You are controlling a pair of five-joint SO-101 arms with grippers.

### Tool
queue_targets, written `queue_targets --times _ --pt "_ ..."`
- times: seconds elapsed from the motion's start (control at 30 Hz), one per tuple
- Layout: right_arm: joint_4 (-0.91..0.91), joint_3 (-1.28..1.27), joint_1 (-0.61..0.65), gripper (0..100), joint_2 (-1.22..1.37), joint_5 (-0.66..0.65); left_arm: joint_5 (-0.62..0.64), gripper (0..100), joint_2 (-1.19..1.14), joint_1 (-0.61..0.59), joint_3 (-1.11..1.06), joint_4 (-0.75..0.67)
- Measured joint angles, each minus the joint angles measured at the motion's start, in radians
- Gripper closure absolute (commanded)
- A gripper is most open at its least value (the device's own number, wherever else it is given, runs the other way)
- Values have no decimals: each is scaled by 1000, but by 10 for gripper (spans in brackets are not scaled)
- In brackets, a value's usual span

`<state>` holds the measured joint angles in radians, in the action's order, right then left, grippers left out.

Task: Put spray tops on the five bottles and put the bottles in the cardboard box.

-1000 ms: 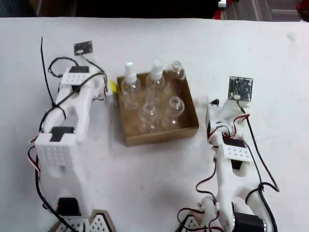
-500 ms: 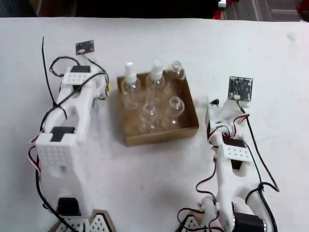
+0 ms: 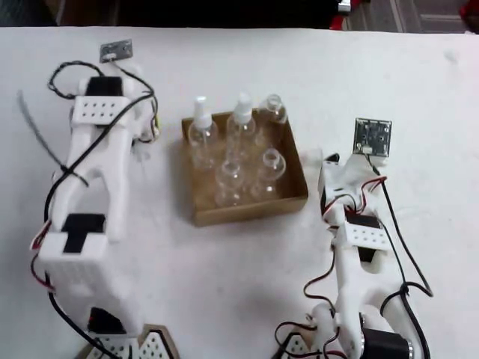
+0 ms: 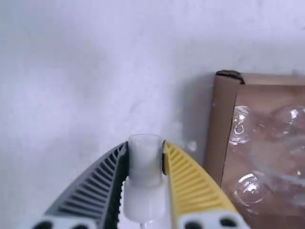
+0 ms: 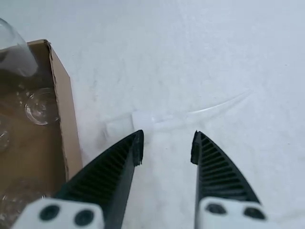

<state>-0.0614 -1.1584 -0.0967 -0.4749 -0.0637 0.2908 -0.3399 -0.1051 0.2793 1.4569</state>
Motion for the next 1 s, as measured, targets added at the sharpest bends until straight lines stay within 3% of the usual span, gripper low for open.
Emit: queue_targets --times 0.3,0.6,0.77,1.0 --pt "0 0 -2 854 0 0 0 979 304 20 0 104" --pt "0 0 -2 854 0 0 0 979 678 175 -115 167" --pt "0 0 -2 854 0 0 0 979 907 224 -262 75" --pt "0 0 -2 854 0 0 0 979 1267 233 -606 -213"
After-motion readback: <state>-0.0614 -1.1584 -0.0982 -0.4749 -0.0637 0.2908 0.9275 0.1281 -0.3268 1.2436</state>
